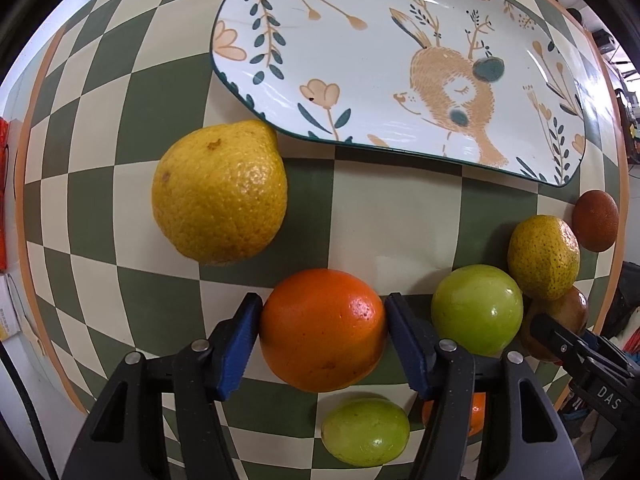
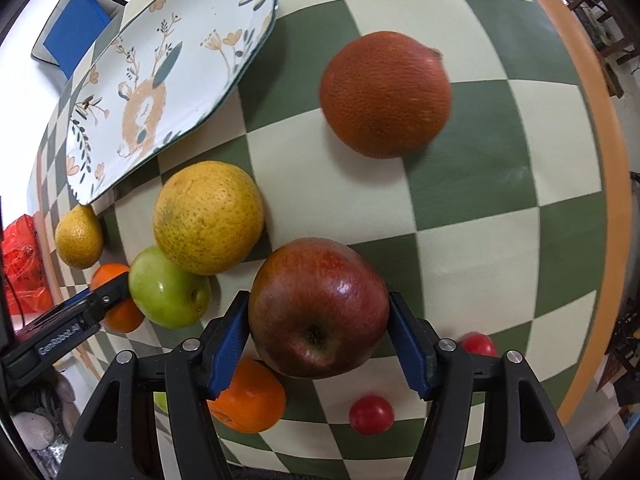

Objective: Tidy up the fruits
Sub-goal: 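Carry the red apple and tangerine onto the floral plate and open both grippers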

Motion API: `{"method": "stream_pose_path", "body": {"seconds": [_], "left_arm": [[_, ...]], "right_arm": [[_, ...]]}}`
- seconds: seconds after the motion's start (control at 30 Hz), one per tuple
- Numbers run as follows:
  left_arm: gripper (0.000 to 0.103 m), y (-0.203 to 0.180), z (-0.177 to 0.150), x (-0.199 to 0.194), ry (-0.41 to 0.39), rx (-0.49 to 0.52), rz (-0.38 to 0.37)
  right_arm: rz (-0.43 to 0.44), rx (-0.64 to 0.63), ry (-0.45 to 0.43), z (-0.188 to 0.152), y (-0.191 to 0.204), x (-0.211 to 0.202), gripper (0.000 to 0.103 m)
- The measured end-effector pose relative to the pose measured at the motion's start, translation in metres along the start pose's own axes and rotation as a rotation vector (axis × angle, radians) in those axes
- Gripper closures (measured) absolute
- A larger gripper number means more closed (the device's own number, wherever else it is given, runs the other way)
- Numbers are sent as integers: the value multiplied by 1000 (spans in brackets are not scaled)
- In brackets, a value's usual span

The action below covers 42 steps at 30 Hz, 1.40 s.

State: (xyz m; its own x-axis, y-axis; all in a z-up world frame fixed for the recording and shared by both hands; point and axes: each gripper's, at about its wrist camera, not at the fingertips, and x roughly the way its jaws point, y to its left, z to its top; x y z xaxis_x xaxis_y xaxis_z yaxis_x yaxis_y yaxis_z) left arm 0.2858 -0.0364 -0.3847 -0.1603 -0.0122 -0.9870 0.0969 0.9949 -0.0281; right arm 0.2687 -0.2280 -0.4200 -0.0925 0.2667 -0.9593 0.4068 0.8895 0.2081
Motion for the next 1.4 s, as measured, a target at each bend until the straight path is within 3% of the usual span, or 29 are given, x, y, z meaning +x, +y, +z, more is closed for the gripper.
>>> {"method": "stream_pose_path", "body": {"seconds": [0.1, 0.3, 0.4, 0.5, 0.6, 0.73, 0.87, 1.13, 1.4], "left_arm": [[42, 1, -8, -12, -10, 2, -11], [43, 1, -17, -71, -89, 0, -114], [42, -1, 1, -104, -140, 12, -157], [42, -1, 38, -121, -156, 12, -176], [42, 0, 84, -114, -136, 12, -162], [42, 6, 143, -88, -53, -25, -172], [42, 3, 178, -66, 24, -53, -208], [42, 0, 199, -34, 131, -71, -261], [41, 3, 198, -30, 139, -51, -240]], "right_arm": [[1, -8, -20, -8, -6, -9, 34], [73, -51, -90, -18, 7, -57, 35], [90, -95, -144, -6, 26, -84, 35], [89, -145, -196, 21, 50, -102, 35], [49, -196, -233, 59, 73, -102, 35], [-2, -253, -239, 104, 102, -81, 35], [-48, -291, -219, 143, 119, -54, 35], [-92, -343, -175, 174, 129, -31, 34], [-64, -330, -150, 181, 125, -31, 31]]}}
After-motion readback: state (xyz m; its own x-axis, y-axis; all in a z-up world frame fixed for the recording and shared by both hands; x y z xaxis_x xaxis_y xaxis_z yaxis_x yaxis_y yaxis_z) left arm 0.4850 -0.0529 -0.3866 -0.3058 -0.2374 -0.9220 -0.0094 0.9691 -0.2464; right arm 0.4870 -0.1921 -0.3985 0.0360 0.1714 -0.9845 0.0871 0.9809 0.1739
